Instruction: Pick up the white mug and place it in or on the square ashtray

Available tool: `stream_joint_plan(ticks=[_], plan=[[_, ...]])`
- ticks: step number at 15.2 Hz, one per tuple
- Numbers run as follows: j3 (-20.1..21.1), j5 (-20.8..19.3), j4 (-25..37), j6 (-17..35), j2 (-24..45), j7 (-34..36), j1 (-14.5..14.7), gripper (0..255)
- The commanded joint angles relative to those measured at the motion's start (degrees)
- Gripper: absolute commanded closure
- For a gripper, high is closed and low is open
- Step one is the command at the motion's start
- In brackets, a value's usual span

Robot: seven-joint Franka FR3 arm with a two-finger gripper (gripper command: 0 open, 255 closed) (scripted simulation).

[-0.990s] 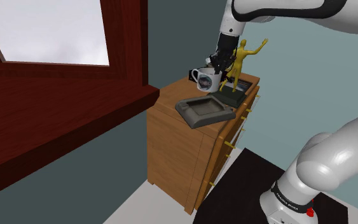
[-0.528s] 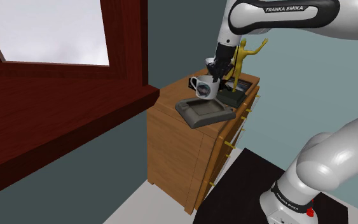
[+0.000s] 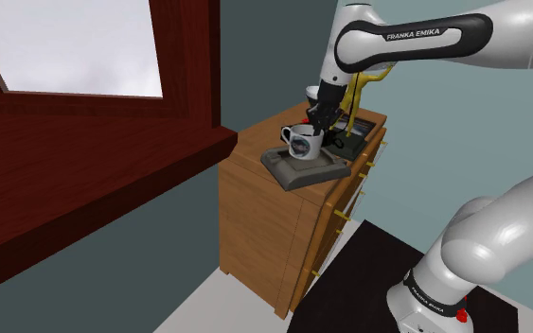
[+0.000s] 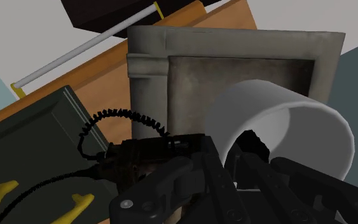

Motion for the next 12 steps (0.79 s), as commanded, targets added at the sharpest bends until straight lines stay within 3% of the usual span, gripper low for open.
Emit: stream_joint_plan(ticks=[1,8,9,12], plan=[[-0.08,-0.02,-0.94,1.01,-0.03,-0.15,-0.05,255],[-0.07,-0.02,-0.93,1.01,-0.03,-0.15,-0.06,255],[-0.08,-0.02,-0.89,0.96,-0.03,-0.17,-0.06,0],[-0.09,-0.02,-0.93,0.95,-0.09,-0.18,-0.07,0]])
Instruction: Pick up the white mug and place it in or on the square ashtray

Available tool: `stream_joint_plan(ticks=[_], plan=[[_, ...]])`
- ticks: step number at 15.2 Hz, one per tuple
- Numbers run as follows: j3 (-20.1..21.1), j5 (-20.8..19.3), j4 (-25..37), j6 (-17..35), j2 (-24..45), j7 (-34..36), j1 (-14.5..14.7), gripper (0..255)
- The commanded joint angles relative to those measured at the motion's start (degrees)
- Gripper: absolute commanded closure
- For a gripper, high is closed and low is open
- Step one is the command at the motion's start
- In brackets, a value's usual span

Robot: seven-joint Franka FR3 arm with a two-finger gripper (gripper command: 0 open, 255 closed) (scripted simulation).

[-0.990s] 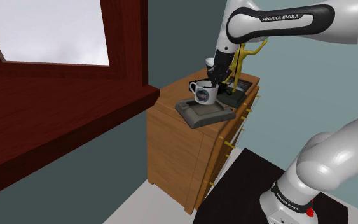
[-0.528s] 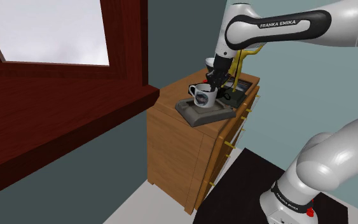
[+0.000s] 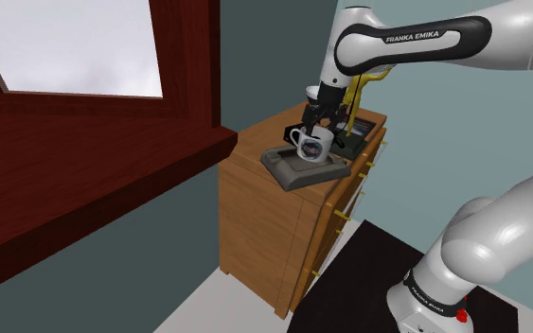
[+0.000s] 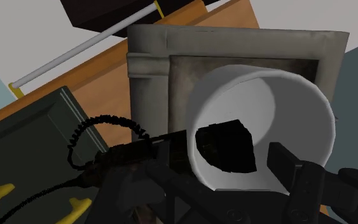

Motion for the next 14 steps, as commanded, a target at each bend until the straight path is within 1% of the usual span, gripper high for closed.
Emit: stream_joint_plan(ticks=[1,2,6,14], plan=[[-0.04,-0.03,-0.01,-0.02,0.01,0.0,-0.03,0],[-0.01,-0.03,-0.03,0.07,0.07,0.03,-0.02,0],[-0.08,-0.08,6.96,-7.25,-0.25,0.05,-0.06,0],[-0.07,-0.08,6.96,-7.25,-0.25,0.05,-0.06,0]])
